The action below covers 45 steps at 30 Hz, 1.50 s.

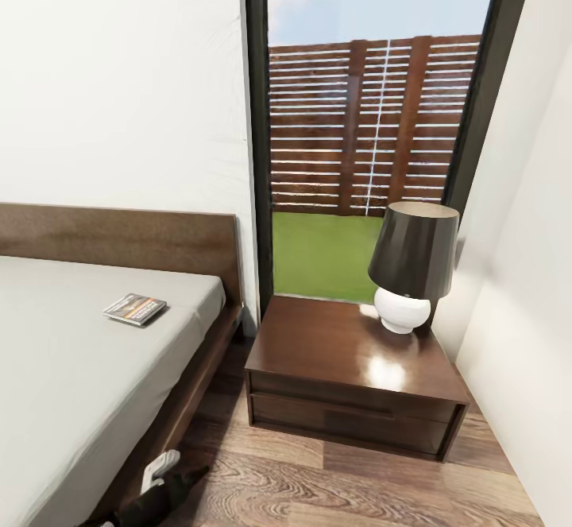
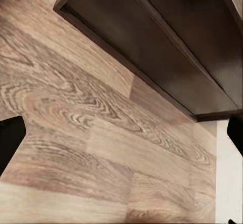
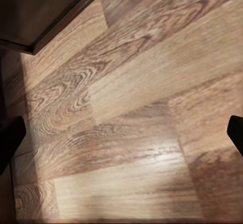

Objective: In the bedroom, move the book from the bed onto either nightstand, and place the two sandals side by side next to the bed.

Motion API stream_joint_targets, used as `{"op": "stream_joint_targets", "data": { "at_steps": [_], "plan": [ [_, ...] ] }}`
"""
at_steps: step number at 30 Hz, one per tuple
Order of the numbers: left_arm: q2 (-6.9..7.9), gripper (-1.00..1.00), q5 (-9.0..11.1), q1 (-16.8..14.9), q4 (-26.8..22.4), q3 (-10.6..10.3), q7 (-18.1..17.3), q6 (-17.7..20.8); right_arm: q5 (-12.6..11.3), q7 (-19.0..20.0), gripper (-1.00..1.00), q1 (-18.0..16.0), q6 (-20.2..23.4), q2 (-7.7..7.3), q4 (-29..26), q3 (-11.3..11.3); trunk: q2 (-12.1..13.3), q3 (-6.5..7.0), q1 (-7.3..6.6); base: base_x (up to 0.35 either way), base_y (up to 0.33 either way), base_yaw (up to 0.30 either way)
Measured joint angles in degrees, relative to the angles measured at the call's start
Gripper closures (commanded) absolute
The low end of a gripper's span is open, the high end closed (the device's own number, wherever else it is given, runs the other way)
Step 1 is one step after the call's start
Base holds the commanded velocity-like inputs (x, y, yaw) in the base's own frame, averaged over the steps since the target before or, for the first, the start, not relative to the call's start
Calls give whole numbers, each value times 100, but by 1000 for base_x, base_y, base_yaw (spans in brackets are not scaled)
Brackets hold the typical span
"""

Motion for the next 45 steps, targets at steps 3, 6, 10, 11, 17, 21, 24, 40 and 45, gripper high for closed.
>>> {"op": "stream_joint_targets", "data": {
  "at_steps": [3, 6, 10, 11, 17, 21, 24, 40, 45],
  "plan": [
    [3, -100, 3, 3, -369, 2, 139, 262, 11, 0, -100, 0, 2, 0, 0, 27, 0, 0, 0, 0, 0, 0],
    [4, -100, 12, 0, -758, 6, 353, 525, 13, 0, -100, 0, -4, 0, 0, 29, 0, 0, 0, 0, 0, 0],
    [-1, -100, 30, -18, -1233, 14, 727, 937, 15, 0, -100, 0, -7, 0, 0, 26, 0, 0, 0, 0, 0, 0],
    [-5, -100, 36, -32, -1336, 17, 828, 1042, 17, 0, -100, 0, -8, 0, 0, 26, 0, 0, 0, 0, 0, 0],
    [-122, -100, 85, -347, -1992, 53, 1493, 1660, 22, 0, -100, 0, -10, 0, 0, 25, 0, 0, 0, 0, 0, 0],
    [-198, -100, 273, -696, -2283, 137, 1938, 2110, 22, 0, -100, 0, -7, 0, 0, 22, 0, 0, 0, 0, 0, 0],
    [-226, -100, 542, -1032, -2433, 236, 2374, 2534, 24, 0, -100, 0, -4, 0, 0, 22, 0, 1, 0, 0, 0, 0],
    [12, -100, 1789, -3279, -2594, 1144, 5253, 3834, 26, 31, -100, -6, 86, -34, -471, 53, 0, 1, 0, 0, 0, 0],
    [461, -100, 1948, -3586, -2590, 1443, 5563, 3915, 31, 16, -100, -6, 410, -48, -1104, 74, -1, 1, 0, 0, 0, 0]
  ]
}}
